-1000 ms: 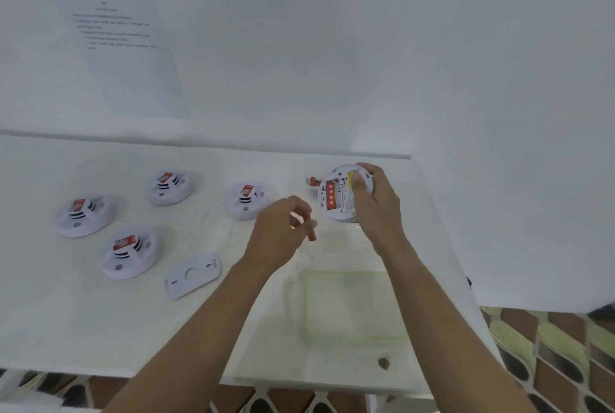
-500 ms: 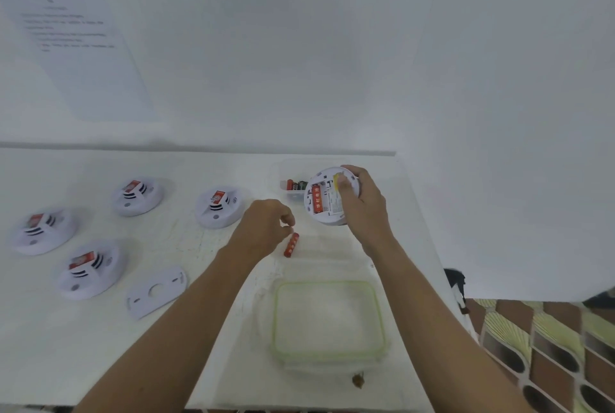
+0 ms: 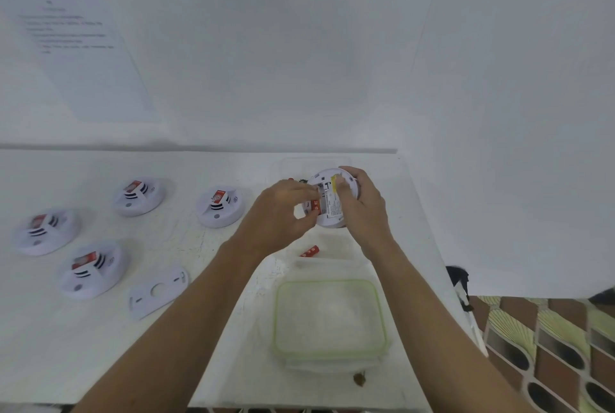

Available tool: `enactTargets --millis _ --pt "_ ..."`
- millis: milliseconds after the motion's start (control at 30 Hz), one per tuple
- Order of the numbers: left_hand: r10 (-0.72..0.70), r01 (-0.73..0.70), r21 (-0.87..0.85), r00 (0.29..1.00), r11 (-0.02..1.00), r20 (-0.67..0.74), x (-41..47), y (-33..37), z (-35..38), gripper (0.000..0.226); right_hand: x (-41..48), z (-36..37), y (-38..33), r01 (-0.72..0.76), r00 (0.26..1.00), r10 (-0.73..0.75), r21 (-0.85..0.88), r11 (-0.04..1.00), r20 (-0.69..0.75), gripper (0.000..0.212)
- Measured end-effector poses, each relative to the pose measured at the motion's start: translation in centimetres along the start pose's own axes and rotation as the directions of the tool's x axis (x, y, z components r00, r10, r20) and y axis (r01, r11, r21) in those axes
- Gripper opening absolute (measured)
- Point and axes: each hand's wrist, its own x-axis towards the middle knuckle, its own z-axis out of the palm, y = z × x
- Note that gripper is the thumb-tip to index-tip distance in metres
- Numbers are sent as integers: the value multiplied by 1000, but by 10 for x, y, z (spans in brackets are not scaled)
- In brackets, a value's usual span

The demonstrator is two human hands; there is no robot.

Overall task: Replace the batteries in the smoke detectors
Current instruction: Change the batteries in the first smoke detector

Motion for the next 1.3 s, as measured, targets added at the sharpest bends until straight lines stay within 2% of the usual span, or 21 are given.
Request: enactTargets --millis 133,367,533,733,800,833,867,933,967,1067,1167,1300 --pt "70 -70 12 997 997 10 0 3 -2 14 0 0 0 41 999 -41 -65 997 4 21" --pt "111 -114 70 992 991 54 2 3 7 25 2 -8 -2 99 995 -97 -166 981 21 23" --pt "176 -177 74 984 981 21 2 3 9 14 -1 -7 3 111 993 -115 -161 981 -12 23" --pt "191 -192 -47 981 980 -32 -3 6 9 22 -3 -18 5 99 993 -106 -129 987 -47 21" --pt "90 -90 -145 996 985 -12 -5 7 9 19 -5 -19 5 107 991 -116 -136 985 -62 22" --pt "-5 6 -219 1000 976 3 -5 9 9 17 -6 -19 5 117 990 -128 -150 982 -64 23" --pt "-123 125 -299 992 946 25 -4 11 10 17 -7 -19 5 127 988 -139 -165 978 -63 24" --pt "-347 355 -430 932 830 101 -2 16 11 22 -9 -18 6 135 987 -148 -190 972 -56 26" --pt "-413 426 -466 900 775 136 -1 19 10 26 -9 -18 6 134 988 -147 -199 971 -52 26" --pt "-469 495 -526 862 691 193 -1 20 7 46 -9 -20 7 128 987 -145 -210 969 -65 27" --pt "-490 552 -456 832 698 258 -5 13 1 55 -8 -27 4 111 984 -139 -227 968 -112 27" --pt "-431 507 -125 820 853 377 -11 2 3 47 -9 -36 3 81 980 -115 -198 977 -165 26"
